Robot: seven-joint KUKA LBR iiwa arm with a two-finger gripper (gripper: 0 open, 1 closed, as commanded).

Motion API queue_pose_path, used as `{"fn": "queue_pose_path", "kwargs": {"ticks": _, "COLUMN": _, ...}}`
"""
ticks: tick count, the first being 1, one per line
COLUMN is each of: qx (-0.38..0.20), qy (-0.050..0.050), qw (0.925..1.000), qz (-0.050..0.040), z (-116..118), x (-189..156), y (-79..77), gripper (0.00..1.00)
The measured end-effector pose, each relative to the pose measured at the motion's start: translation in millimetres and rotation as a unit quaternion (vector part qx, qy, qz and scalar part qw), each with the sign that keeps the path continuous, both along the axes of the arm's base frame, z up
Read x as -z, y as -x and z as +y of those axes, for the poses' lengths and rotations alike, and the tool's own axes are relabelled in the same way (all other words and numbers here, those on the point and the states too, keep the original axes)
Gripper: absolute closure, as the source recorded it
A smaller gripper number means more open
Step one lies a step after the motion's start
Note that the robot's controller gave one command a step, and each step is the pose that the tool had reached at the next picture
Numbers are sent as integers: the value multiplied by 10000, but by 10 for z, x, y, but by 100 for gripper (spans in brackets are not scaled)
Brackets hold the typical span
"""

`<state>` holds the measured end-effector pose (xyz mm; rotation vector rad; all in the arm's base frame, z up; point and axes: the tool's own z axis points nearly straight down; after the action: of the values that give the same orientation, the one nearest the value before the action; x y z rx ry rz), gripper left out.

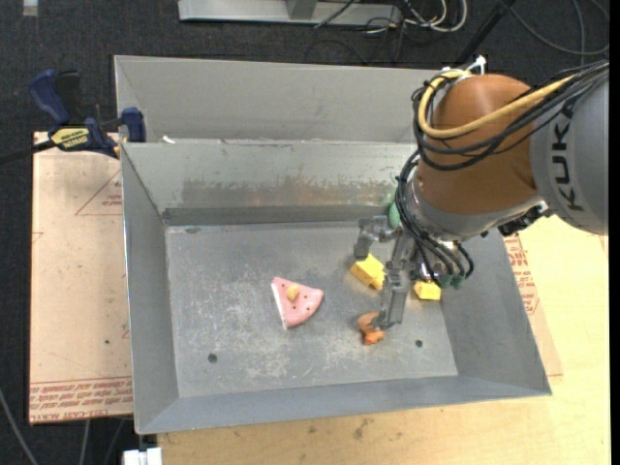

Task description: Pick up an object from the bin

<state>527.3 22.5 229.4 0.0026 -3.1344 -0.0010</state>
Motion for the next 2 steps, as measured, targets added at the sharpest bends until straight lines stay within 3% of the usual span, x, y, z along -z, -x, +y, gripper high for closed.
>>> {"fn": "queue_pose_path", "kwargs": {"ticks": 1, "qx": 4, "qy": -2, "qw": 10000, "qz": -41, "z": -1, "x": -46, "y": -13, "gripper": 0}}
{"fn": "queue_pose_path", "kwargs": {"ticks": 2, "qx": 365, "qy": 0, "qw": 9993, "qz": -61, "z": 190, "x": 276, "y": -26, "gripper": 0}}
